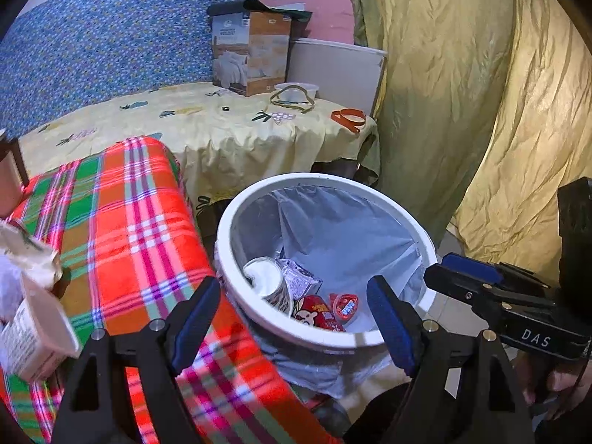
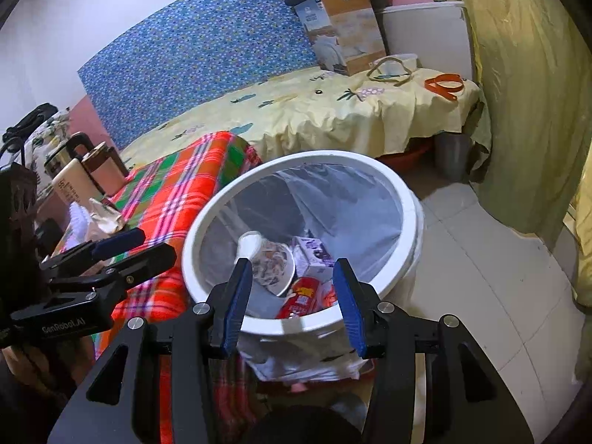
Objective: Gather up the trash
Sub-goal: 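Carry both cups over the bin and release them inside, then move both tools back over the table toward remaining trash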
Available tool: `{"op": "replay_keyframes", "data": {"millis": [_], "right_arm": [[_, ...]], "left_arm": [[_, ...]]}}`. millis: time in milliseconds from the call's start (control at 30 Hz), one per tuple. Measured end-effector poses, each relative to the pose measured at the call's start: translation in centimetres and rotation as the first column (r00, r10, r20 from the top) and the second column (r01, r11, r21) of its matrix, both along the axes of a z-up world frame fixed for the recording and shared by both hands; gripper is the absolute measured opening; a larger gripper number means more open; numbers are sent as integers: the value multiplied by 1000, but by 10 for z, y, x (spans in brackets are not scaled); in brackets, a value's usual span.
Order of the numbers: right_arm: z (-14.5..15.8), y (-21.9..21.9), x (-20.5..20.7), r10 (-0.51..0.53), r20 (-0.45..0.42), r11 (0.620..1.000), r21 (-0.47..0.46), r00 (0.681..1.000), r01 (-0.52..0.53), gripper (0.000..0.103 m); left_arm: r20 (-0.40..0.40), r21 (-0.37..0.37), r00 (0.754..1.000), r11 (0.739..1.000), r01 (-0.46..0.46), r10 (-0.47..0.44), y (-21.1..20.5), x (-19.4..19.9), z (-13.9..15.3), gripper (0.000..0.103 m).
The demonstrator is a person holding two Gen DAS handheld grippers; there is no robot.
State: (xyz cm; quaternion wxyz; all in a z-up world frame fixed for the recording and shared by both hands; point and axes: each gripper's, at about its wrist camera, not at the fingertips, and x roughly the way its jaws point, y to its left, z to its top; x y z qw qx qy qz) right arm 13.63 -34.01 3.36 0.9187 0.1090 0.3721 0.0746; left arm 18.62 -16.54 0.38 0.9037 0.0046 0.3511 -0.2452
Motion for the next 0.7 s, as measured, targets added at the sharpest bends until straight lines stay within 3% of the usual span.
{"op": "replay_keyframes", "data": {"millis": [700], "right_arm": [[16, 67, -26, 201, 43, 979, 11, 979, -202, 48]], "left_arm": [[24, -13, 981, 982, -191, 191, 77, -60, 9, 79]]}}
